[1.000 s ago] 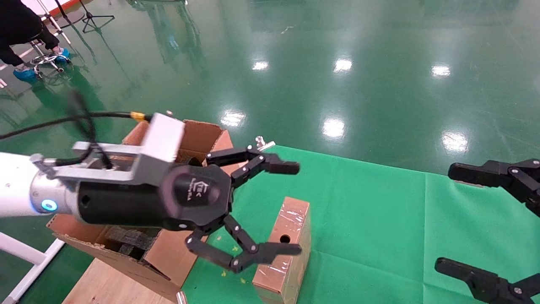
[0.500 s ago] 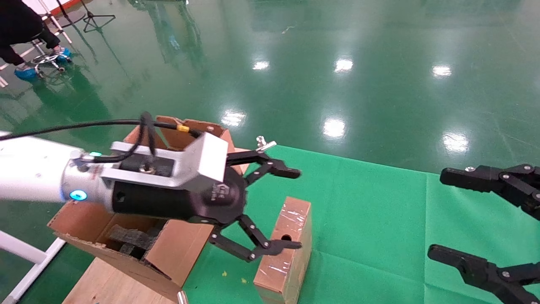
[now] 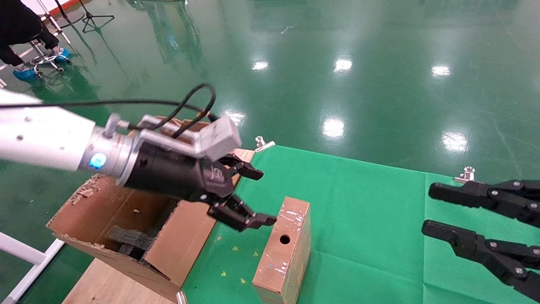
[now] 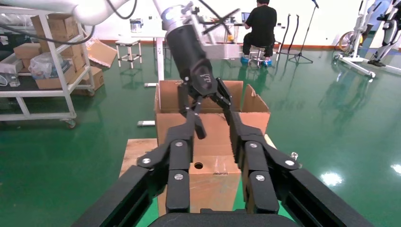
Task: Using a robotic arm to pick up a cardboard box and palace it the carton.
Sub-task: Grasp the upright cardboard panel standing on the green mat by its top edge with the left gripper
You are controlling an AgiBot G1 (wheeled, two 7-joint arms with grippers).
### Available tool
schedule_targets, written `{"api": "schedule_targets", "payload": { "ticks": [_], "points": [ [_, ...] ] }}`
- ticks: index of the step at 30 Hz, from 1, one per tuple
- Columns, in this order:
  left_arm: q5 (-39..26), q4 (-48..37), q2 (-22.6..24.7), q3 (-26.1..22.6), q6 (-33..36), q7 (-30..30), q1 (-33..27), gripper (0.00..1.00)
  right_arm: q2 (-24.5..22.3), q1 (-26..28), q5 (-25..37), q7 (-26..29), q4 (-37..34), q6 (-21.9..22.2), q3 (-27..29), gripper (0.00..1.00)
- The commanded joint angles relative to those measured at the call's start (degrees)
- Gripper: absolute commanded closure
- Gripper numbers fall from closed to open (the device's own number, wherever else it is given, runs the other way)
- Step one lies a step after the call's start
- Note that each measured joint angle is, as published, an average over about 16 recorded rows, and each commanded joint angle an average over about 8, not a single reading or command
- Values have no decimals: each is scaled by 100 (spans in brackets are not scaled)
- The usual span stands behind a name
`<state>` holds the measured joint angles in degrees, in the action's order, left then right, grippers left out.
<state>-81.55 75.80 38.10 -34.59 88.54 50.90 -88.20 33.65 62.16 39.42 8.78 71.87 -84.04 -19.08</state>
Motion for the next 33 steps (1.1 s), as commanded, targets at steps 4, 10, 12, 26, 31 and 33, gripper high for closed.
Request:
{"api": "schedule_targets", "payload": {
  "ticks": [4, 10, 12, 26, 31, 33],
  "points": [
    [-352, -137, 340, -463, 204, 1310, -569, 0, 0, 0, 0, 0, 0, 0, 0, 100],
    [-500, -264, 747, -1315, 276, 2324, -1193, 0, 0, 0, 0, 0, 0, 0, -1, 100],
    [-506, -308, 876, -1633, 283, 2581, -1393, 0, 0, 0, 0, 0, 0, 0, -1, 100],
    [-423, -659, 1889, -3529, 236, 3490, -2470, 0, -1, 0, -1, -1, 0, 1, -1, 100],
    [-376, -772, 2218, -4031, 171, 3715, -2559, 0, -1, 0, -1, -1, 0, 1, -2, 100],
    [-354, -841, 2333, -4157, 142, 3772, -2550, 0, -1, 0, -1, -1, 0, 1, -2, 100]
  ]
}}
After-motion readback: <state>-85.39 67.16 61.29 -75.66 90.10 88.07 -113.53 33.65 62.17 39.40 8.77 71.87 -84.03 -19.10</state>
